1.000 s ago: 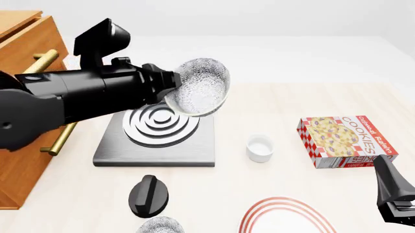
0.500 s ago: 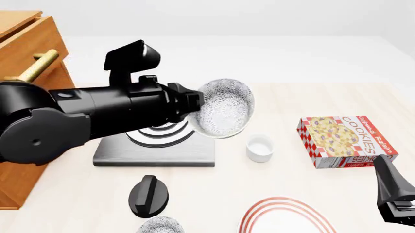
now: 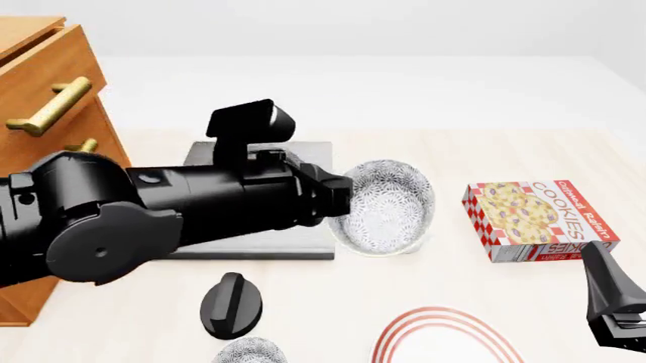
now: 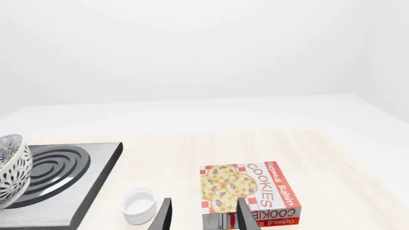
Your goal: Pick the akita bowl on the wooden cabinet and place it on the plate.
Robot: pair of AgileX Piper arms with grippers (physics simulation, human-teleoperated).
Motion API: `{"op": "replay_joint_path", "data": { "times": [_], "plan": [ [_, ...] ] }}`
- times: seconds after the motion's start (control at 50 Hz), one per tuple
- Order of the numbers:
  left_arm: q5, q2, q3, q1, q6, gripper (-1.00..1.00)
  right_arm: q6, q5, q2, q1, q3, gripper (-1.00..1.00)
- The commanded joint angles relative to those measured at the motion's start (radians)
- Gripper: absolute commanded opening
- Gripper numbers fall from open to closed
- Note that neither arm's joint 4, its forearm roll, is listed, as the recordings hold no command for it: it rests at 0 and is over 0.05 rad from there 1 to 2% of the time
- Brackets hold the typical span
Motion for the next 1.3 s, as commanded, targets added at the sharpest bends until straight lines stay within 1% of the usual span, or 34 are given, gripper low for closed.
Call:
{"op": "replay_joint_path", "data": {
  "times": [0.02,0.3,0.72,1.04,1.3],
  "plan": [
    [-0.010,0.023,0.000,-0.049,-0.013,-1.00,0.000,0.000,0.000,0.000,0.000,1.00],
    [-0.013,0.052,-0.007,-0.096,-0.030,-1.00,0.000,0.000,0.000,0.000,0.000,1.00],
    [-0.042,0.100,0.010,-0.183,-0.082,-1.00,0.000,0.000,0.000,0.000,0.000,1.00],
    [-0.081,0.166,0.018,-0.176,-0.090,-1.00,0.000,0.000,0.000,0.000,0.000,1.00],
    [-0.112,0.209,0.024,-0.189,-0.115,-1.00,0.000,0.000,0.000,0.000,0.000,1.00]
  ]
}}
